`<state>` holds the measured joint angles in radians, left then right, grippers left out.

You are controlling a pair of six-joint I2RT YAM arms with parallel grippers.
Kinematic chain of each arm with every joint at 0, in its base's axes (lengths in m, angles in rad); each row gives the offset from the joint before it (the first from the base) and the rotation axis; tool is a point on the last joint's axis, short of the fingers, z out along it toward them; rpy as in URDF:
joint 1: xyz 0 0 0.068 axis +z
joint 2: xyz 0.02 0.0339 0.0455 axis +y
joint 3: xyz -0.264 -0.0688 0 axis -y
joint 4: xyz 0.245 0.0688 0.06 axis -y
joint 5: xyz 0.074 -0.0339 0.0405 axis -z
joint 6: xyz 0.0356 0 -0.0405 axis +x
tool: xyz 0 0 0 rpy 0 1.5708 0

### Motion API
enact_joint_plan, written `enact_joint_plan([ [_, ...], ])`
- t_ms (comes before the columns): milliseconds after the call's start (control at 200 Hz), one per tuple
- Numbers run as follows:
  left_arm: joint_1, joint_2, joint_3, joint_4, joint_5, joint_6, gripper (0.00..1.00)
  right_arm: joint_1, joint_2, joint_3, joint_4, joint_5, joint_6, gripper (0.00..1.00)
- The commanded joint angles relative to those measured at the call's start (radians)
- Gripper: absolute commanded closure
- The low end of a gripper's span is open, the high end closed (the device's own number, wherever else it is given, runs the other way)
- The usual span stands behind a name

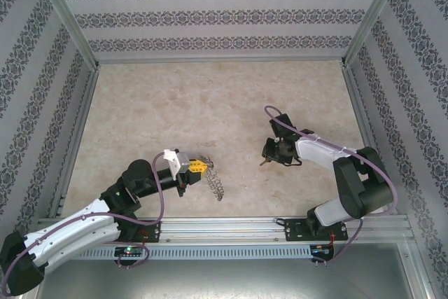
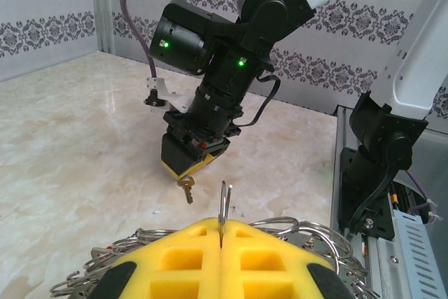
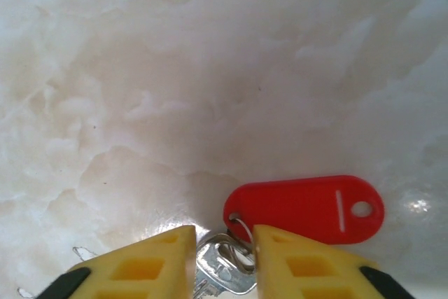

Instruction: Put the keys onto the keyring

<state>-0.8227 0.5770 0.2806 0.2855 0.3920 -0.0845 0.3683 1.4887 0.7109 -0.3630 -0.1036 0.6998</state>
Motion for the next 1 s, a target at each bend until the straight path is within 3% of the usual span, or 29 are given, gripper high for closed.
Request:
enact_joint_plan([
  [0,0.011,-0.003,-0.006,0.105,0.023,-0.017,1.0,-0.012,-0.006,-0.018,-0.018,-0.005,-0.022,0.76],
  [150,0.011,0.002,-0.006,0.107,0.029,-0.018,1.0,-0.015,-0.008,-0.014,-0.026,-0.005,-0.031,0.82],
  [525,0.011,0.006,-0.006,0.117,0.039,-0.024,1.0,-0.032,-0.043,-0.019,-0.053,0.005,-0.049,0.76],
  [994,0.01,0.006,-0.006,0.113,0.036,-0.02,1.0,-0.038,-0.035,-0.018,-0.024,-0.036,-0.065,0.84],
])
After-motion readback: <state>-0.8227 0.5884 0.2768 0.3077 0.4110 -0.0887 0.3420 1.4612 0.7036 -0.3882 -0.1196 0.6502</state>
